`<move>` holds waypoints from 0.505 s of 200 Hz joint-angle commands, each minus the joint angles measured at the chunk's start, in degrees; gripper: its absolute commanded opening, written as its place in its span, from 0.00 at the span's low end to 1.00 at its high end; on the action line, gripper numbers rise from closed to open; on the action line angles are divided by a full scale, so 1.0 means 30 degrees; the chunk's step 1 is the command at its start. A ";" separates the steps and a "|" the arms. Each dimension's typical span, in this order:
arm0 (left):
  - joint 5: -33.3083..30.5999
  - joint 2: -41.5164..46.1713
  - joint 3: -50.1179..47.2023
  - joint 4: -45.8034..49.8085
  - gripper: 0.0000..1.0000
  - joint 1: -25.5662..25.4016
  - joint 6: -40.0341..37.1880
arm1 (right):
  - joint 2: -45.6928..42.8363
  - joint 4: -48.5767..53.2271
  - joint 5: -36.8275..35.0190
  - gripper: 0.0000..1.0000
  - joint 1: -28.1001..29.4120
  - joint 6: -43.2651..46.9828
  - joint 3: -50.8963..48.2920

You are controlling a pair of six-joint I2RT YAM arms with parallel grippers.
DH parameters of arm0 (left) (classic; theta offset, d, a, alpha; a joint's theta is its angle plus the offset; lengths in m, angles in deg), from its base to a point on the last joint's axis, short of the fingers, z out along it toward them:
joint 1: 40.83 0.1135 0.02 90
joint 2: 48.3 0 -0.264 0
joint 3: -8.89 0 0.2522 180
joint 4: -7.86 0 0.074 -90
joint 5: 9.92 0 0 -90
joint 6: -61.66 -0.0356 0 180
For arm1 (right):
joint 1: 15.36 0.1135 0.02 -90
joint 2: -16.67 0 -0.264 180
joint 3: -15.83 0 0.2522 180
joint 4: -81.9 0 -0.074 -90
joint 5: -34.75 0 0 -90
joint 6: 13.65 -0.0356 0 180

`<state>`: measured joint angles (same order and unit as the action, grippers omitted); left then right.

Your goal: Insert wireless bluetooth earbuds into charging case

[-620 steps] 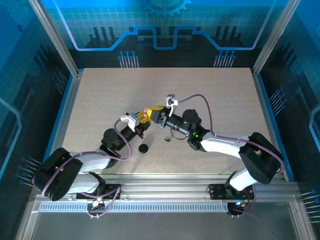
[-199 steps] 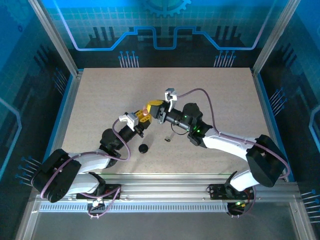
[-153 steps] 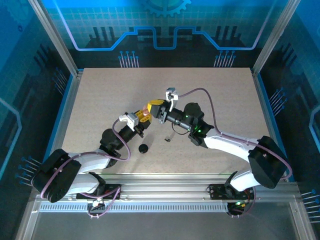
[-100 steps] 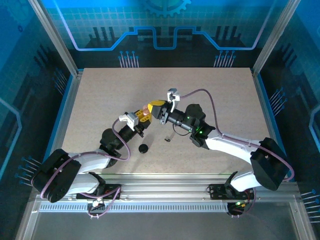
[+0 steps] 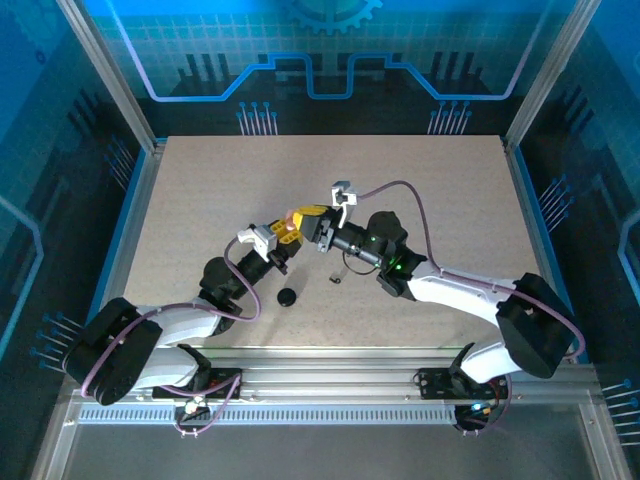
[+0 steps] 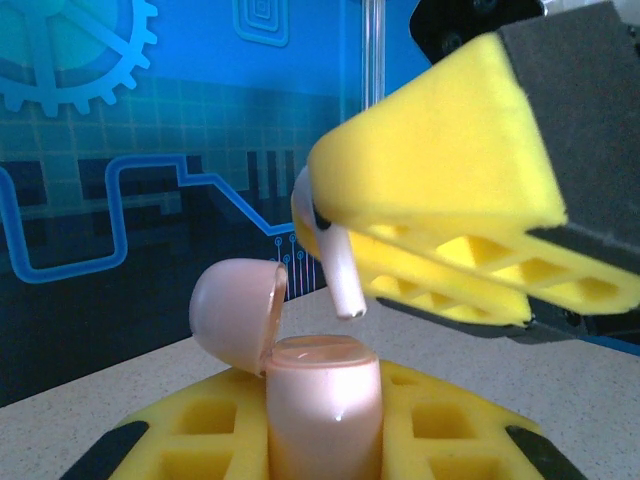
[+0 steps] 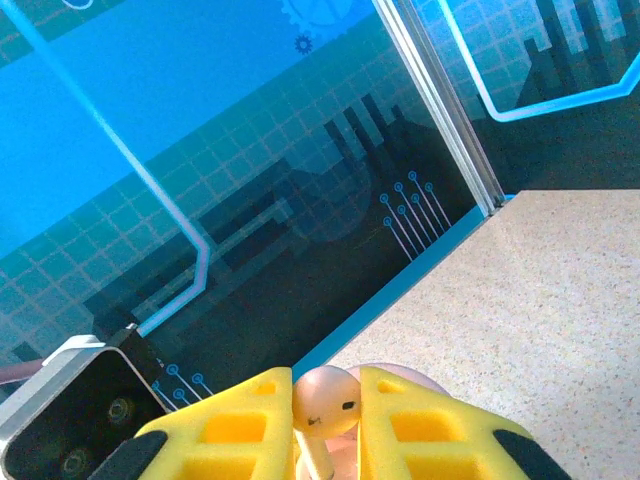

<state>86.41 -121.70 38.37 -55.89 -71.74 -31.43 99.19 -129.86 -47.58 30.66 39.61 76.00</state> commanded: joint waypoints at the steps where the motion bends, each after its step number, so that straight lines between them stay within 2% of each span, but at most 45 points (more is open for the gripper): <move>1: 0.0326 0.0265 0.0623 -0.0946 0.09 -0.0124 -0.0069 | 0.0237 -0.0750 -0.0369 0.18 0.0296 -0.0413 -0.0147; 101: 0.0148 0.0533 0.0526 -0.0955 0.09 -0.0120 -0.0151 | 0.0032 -0.0274 -0.1028 0.18 0.0307 -0.0515 -0.0694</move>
<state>86.41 -121.66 38.37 -55.87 -71.74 -31.43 99.80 -130.20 -49.25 30.84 38.81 75.26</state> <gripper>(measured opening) 0.209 0.185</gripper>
